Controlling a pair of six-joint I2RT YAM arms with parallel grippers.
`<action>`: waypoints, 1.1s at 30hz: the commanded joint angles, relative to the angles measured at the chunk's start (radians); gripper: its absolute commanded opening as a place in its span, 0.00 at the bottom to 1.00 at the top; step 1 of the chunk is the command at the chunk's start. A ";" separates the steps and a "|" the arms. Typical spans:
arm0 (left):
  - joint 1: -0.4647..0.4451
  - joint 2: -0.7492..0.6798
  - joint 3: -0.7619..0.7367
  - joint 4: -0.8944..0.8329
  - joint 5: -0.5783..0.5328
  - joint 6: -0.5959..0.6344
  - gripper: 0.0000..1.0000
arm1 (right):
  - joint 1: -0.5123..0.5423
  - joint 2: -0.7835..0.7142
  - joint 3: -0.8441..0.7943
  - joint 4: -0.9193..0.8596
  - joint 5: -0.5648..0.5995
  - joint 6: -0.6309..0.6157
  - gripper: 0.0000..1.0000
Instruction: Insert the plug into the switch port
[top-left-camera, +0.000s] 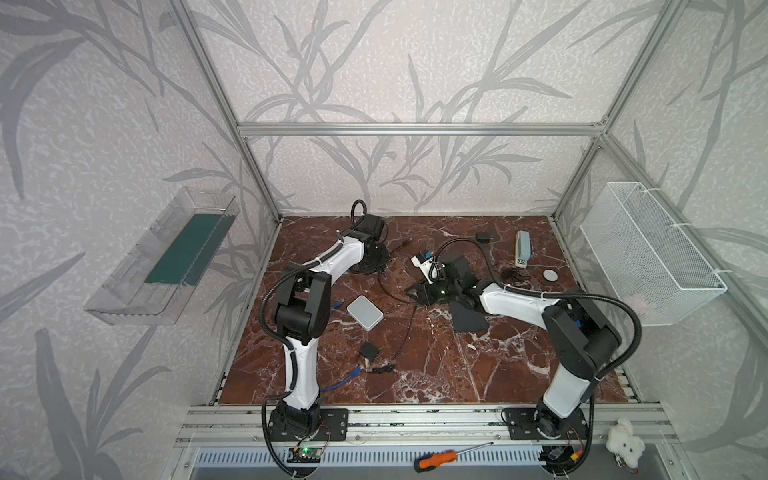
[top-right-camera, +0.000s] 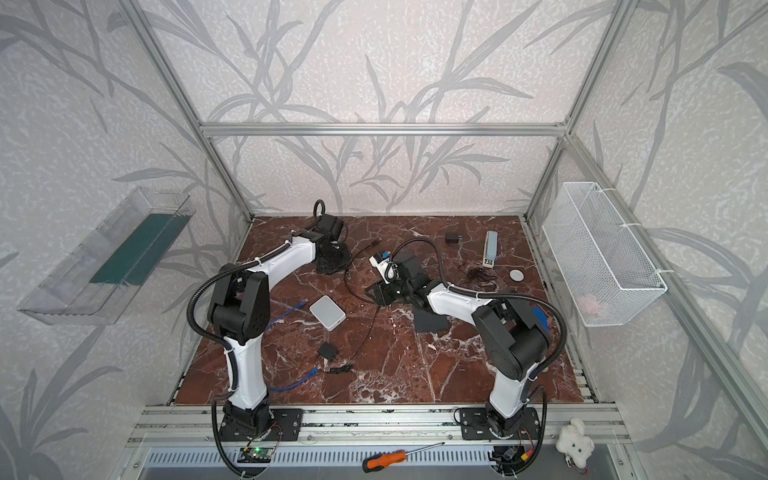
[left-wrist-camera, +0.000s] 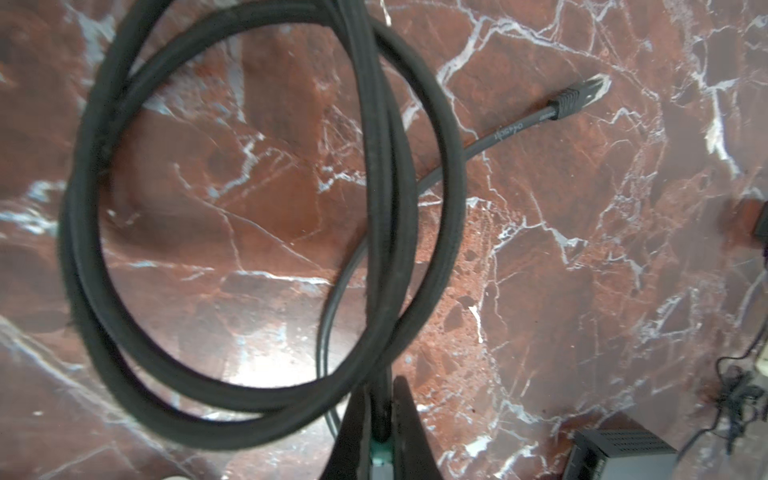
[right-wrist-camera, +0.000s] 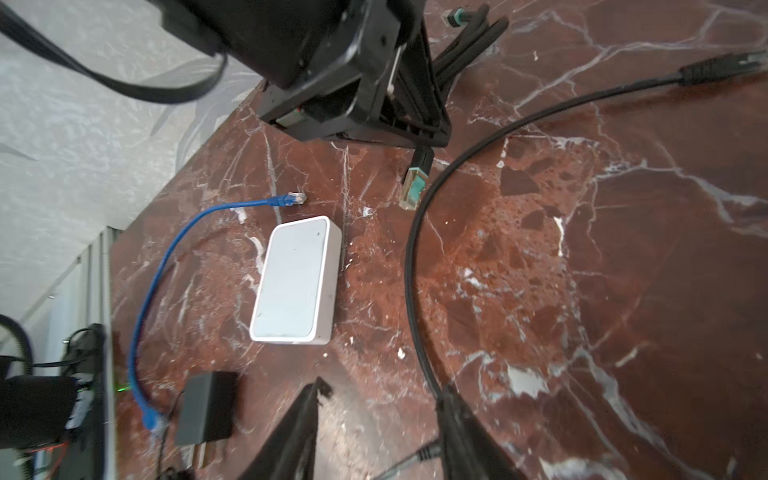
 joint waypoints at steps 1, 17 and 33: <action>-0.008 -0.033 -0.013 0.000 0.064 -0.090 0.08 | 0.018 0.085 0.000 0.235 0.073 -0.068 0.48; -0.026 -0.041 -0.069 0.035 0.128 -0.125 0.08 | 0.062 0.252 0.133 0.253 0.152 -0.094 0.47; -0.025 -0.065 -0.084 0.053 0.155 -0.108 0.08 | 0.069 0.312 0.204 0.125 0.185 -0.101 0.42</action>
